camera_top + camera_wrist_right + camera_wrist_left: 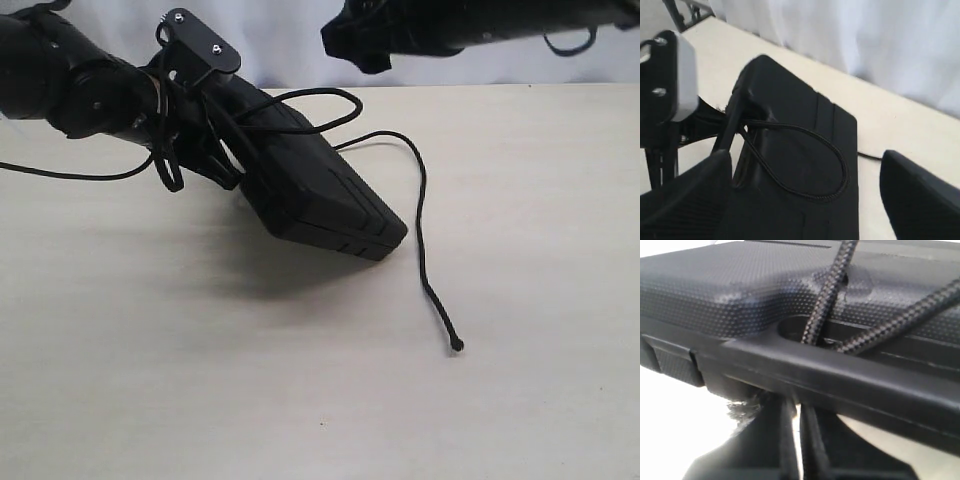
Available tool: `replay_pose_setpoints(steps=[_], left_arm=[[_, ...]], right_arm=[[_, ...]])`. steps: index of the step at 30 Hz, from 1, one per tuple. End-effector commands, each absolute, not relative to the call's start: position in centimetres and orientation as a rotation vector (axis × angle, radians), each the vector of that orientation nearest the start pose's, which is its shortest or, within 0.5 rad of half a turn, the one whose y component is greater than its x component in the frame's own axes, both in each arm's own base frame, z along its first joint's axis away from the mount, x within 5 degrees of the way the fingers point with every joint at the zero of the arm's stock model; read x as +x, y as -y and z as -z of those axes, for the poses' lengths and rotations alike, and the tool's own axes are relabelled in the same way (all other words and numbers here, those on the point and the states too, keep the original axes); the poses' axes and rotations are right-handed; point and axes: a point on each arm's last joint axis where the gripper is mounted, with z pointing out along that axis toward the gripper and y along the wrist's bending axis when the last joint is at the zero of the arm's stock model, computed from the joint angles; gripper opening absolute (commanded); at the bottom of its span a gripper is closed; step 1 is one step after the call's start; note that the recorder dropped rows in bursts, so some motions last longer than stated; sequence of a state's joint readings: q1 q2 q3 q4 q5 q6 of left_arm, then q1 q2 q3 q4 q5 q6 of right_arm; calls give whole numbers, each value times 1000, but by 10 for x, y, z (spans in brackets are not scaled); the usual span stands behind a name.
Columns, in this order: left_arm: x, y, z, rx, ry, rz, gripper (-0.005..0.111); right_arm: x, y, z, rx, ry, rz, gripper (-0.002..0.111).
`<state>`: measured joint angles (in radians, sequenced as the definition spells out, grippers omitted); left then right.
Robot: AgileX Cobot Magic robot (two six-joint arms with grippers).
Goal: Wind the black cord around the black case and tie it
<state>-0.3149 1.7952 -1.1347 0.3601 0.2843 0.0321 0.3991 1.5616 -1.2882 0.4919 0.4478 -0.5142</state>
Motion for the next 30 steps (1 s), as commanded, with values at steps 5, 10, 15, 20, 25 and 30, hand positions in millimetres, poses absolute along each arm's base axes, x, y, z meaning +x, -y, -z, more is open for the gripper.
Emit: replay_pose_setpoints(steps=[5, 10, 15, 20, 25, 30], left_arm=[[369, 109, -210, 759, -2254, -139, 0], [369, 109, -209, 760, -2270, -145, 0], [369, 109, -209, 760, -2266, -143, 0], [369, 109, -210, 760, -2262, -142, 0], [369, 109, -210, 760, -2262, -142, 0], [369, 109, -209, 760, -2266, -144, 0]], right_arm=[[407, -175, -294, -640, -2469, -563, 75], [431, -180, -280, -567, -2523, -527, 75], [438, -172, -268, -552, -2567, -374, 75], [440, -174, -255, -553, -2595, -360, 75], [447, -181, -244, -486, -2577, -457, 65], [445, -183, -241, -527, -2585, -452, 18]])
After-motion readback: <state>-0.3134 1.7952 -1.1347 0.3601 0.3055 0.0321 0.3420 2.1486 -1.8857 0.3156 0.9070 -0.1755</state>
